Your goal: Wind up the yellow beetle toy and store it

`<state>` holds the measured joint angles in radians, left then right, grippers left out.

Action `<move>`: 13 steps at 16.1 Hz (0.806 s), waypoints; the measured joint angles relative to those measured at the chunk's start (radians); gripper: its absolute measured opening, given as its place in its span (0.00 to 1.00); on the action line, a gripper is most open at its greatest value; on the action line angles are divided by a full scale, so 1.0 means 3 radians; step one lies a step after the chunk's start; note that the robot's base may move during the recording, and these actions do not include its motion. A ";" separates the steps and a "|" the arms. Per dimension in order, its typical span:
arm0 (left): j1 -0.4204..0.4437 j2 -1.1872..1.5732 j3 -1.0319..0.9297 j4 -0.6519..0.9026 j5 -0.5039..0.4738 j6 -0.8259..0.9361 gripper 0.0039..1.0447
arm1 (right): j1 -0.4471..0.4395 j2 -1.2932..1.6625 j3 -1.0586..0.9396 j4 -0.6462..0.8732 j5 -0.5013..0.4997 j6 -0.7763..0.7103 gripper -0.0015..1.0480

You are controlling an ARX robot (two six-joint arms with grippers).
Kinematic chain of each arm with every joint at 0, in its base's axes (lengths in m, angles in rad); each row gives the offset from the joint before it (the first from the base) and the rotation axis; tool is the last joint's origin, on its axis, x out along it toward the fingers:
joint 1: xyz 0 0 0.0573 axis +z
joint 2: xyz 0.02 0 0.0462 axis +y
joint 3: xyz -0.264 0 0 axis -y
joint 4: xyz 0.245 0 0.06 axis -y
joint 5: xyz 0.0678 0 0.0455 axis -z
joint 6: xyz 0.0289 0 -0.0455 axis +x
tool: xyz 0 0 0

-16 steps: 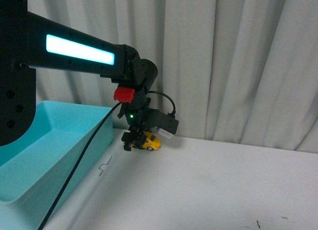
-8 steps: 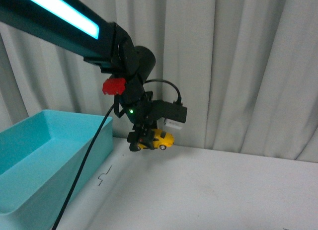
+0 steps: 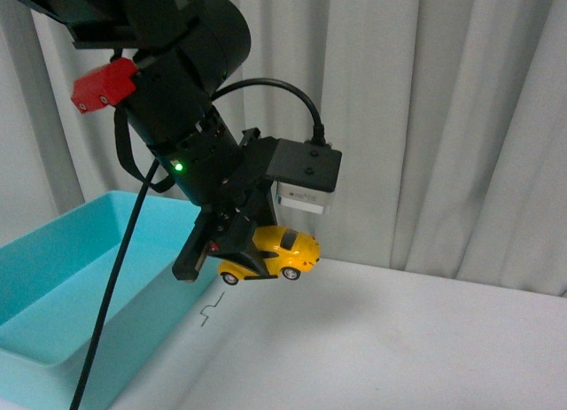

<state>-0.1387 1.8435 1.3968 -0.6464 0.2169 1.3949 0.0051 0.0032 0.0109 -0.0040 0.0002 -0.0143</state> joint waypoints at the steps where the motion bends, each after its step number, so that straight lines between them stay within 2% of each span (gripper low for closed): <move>1: 0.0046 -0.0074 -0.0018 0.0039 0.0022 -0.0011 0.39 | 0.0000 0.0000 0.0000 0.0000 0.0000 0.0000 0.94; 4: 0.0384 -0.0139 -0.0020 0.0478 0.0252 -0.0474 0.39 | 0.0000 0.0000 0.0000 0.0000 0.0000 0.0000 0.94; 6: 0.0652 -0.0139 0.0041 0.0804 0.0238 -0.0975 0.39 | 0.0000 0.0000 0.0000 -0.0001 0.0001 0.0000 0.94; 7: 0.0825 -0.0128 0.0144 0.0940 0.0109 -0.1399 0.39 | 0.0000 0.0000 0.0000 0.0000 0.0001 0.0000 0.94; 8: 0.0849 -0.0128 0.0156 0.0954 0.0081 -0.1428 0.39 | 0.0000 0.0000 0.0000 0.0000 0.0001 0.0000 0.94; 10: 0.1030 -0.0127 0.0226 0.0912 -0.0064 -0.1879 0.39 | 0.0000 0.0000 0.0000 0.0000 0.0001 0.0000 0.94; 13: 0.1331 0.0072 0.0120 0.0811 -0.0497 -0.2827 0.39 | 0.0000 0.0000 0.0000 -0.0001 0.0000 0.0000 0.94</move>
<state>0.2607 1.8652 1.4326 -0.4030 0.0677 0.5468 0.0051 0.0032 0.0109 -0.0044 0.0002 -0.0143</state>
